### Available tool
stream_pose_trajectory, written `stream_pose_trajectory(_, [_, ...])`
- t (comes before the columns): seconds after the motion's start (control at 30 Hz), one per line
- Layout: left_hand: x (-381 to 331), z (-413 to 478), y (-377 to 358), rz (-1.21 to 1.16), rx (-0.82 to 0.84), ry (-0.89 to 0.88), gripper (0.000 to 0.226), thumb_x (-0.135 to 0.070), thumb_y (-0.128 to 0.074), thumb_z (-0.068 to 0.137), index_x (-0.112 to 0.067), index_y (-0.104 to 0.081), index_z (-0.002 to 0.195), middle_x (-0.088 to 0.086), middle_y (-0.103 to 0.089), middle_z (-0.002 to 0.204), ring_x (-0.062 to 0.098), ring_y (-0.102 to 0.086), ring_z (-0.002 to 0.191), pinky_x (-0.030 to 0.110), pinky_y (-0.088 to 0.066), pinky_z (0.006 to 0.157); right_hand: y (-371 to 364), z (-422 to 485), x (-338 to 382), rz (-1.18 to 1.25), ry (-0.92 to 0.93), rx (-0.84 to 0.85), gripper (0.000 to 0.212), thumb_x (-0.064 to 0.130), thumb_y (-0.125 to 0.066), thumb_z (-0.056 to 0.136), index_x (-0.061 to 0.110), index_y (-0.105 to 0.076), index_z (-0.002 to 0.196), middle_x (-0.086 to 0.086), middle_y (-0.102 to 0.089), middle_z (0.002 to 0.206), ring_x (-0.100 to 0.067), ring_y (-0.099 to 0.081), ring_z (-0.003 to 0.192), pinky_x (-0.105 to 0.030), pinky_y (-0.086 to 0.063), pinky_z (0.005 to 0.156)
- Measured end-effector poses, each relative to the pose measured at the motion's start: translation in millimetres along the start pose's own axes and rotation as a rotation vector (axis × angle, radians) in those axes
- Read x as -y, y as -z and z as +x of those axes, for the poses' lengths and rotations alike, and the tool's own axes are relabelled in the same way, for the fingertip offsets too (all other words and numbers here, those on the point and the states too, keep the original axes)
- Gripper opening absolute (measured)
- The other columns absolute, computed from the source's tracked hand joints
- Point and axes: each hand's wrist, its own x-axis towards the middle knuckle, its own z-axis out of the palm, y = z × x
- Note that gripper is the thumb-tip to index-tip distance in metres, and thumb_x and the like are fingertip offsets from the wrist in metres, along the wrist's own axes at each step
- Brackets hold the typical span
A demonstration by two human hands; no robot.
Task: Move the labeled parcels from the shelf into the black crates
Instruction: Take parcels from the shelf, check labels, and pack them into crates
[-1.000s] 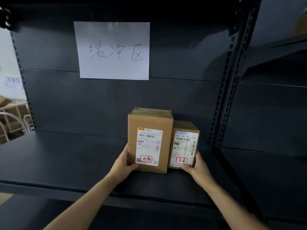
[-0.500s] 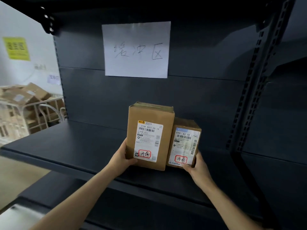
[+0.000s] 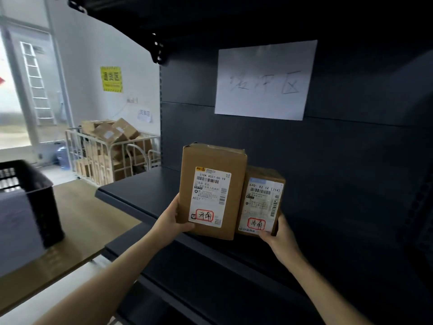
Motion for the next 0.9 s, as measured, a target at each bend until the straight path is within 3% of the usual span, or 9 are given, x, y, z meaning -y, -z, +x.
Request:
stream_pose_trajectory(0.13, [10.0,-18.2,53.2,0.015,-0.052,0.002,0.082,0.014,-0.068,0.073,-0.016,-0.032,0.141,-0.007,-0.064,0.112,-0.002,-0.065,0.097,0.014,-0.054,0.071,-49.5,3.7,24.6,0.021,0.067,0.069,0.065,0.001,-0.063,0.083,0.025,-0.034,0.136,0.008,-0.053,0.119,-0.003,-0.048,0.106,-0.010,-0.040,0.077])
stream_pose_trajectory(0.23, [19.0,-35.5,98.2,0.023,-0.117,0.007,0.083,0.015,-0.068,0.072,-0.016,-0.033,0.140,-0.009,-0.065,0.108,-0.004,-0.066,0.092,0.014,-0.053,0.068,-94.6,4.2,44.6,0.048,0.122,0.110,0.063,-0.004,-0.063,0.080,0.034,-0.038,0.123,0.017,-0.053,0.107,0.000,-0.050,0.101,-0.005,-0.042,0.065])
stream_pose_trajectory(0.4, [33.5,-65.7,176.8,0.034,-0.215,0.052,0.083,0.012,-0.069,0.073,-0.020,-0.033,0.140,-0.009,-0.064,0.108,-0.008,-0.065,0.088,0.010,-0.052,0.066,-177.9,2.7,76.2,0.068,0.147,0.189,0.062,-0.001,-0.064,0.081,0.031,-0.038,0.127,0.016,-0.053,0.108,0.000,-0.048,0.103,-0.011,-0.038,0.080])
stream_pose_trajectory(0.47, [39.8,-77.3,209.4,0.056,-0.249,0.066,0.083,0.010,-0.070,0.073,-0.022,-0.033,0.140,-0.009,-0.063,0.109,-0.005,-0.064,0.089,0.010,-0.052,0.067,-212.9,1.6,88.3,0.077,0.156,0.216,0.060,-0.002,-0.064,0.081,0.032,-0.039,0.124,0.022,-0.053,0.103,0.004,-0.048,0.098,-0.007,-0.040,0.073])
stream_pose_trajectory(0.6, [55.4,-102.2,272.7,0.107,-0.302,0.090,0.076,0.004,-0.071,0.075,-0.026,-0.037,0.135,-0.011,-0.064,0.109,0.007,-0.061,0.100,0.030,-0.054,0.088,-279.4,-2.3,111.9,0.102,0.191,0.276,0.061,-0.001,-0.065,0.080,0.039,-0.036,0.115,0.024,-0.052,0.102,0.008,-0.050,0.093,-0.003,-0.042,0.066])
stream_pose_trajectory(0.7, [68.7,-125.9,317.5,0.108,-0.351,0.113,0.076,0.004,-0.071,0.075,-0.029,-0.036,0.134,-0.007,-0.064,0.112,0.013,-0.063,0.104,0.036,-0.054,0.089,-330.4,-8.0,128.4,0.111,0.205,0.329,0.060,-0.002,-0.065,0.081,0.041,-0.038,0.111,0.017,-0.053,0.106,0.002,-0.049,0.101,-0.006,-0.041,0.071])
stream_pose_trajectory(0.83, [81.8,-159.3,368.9,0.107,-0.431,0.129,0.079,0.007,-0.072,0.073,-0.030,-0.036,0.132,-0.013,-0.065,0.107,0.000,-0.065,0.092,0.017,-0.054,0.074,-393.9,-18.3,146.8,0.118,0.241,0.398,0.058,-0.002,-0.065,0.081,0.034,-0.042,0.120,0.011,-0.054,0.114,-0.005,-0.050,0.108,-0.020,-0.043,0.089])
stream_pose_trajectory(0.9, [87.4,-175.9,392.2,0.120,-0.468,0.143,0.077,0.008,-0.071,0.073,-0.028,-0.037,0.133,-0.013,-0.064,0.106,-0.006,-0.065,0.088,0.011,-0.053,0.069,-423.5,-23.7,157.4,0.134,0.264,0.442,0.061,-0.002,-0.065,0.080,0.040,-0.041,0.117,0.022,-0.053,0.106,0.006,-0.049,0.098,-0.007,-0.043,0.077])
